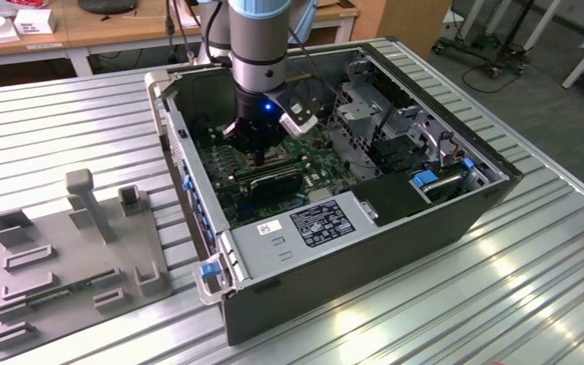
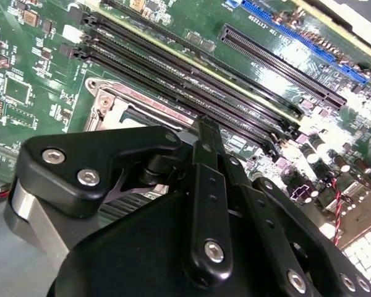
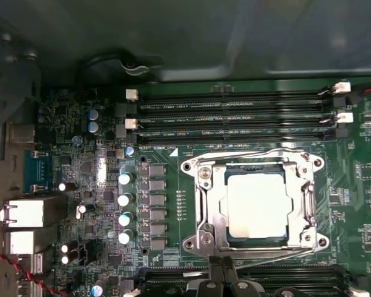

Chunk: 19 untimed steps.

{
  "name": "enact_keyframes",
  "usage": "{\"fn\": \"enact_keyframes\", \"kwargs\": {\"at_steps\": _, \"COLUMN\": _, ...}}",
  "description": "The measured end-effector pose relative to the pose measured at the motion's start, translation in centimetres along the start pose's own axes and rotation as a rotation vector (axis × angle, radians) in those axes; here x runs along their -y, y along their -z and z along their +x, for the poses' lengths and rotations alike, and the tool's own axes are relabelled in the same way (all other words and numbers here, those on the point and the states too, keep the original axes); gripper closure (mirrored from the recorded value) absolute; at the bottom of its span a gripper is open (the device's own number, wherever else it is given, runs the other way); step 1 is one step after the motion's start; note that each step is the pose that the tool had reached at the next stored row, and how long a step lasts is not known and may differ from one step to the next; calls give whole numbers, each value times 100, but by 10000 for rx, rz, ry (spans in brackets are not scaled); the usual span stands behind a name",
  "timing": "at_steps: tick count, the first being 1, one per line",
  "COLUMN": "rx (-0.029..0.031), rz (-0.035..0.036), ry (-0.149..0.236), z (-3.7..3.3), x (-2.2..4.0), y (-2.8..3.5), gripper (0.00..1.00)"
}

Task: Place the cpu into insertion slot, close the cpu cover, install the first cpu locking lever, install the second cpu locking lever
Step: 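Install the second cpu locking lever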

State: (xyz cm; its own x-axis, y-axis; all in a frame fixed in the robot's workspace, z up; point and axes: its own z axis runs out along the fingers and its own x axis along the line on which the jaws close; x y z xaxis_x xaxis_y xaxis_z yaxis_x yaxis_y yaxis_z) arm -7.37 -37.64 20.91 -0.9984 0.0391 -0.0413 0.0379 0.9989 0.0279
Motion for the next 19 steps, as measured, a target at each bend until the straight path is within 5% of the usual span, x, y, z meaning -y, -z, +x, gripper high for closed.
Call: {"fn": "enact_keyframes", "kwargs": {"at_steps": 19, "rx": 30, "rz": 0, "ry": 3, "z": 142, "x": -1, "y": -30, "gripper": 89}}
